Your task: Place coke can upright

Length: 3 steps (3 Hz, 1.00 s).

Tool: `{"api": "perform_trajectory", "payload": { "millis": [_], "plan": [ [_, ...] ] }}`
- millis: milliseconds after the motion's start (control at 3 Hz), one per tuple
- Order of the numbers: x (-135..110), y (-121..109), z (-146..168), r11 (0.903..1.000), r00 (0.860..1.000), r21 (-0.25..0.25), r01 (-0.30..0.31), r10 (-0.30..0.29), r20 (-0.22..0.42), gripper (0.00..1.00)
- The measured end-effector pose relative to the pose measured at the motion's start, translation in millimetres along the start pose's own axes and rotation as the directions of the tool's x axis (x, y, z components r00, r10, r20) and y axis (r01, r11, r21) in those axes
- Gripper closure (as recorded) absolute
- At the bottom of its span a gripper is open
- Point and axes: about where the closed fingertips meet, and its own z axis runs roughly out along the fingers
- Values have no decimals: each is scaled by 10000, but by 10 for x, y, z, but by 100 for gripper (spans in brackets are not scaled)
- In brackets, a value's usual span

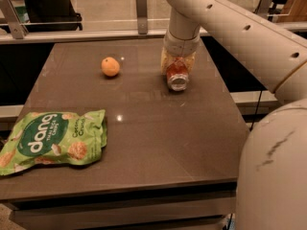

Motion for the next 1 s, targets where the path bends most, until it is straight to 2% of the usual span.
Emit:
{"api": "perform_trajectory", "payload": {
  "millis": [333, 667, 1000],
  "plan": [
    [-14, -125, -183, 9963, 9979, 702, 503, -473, -433, 100],
    [-36, -404, -452, 9674, 9825, 1903, 1673, -1474, -1141, 100],
    [-35, -403, -449, 9676, 9826, 1898, 1663, -1465, -1138, 100]
  ]
}}
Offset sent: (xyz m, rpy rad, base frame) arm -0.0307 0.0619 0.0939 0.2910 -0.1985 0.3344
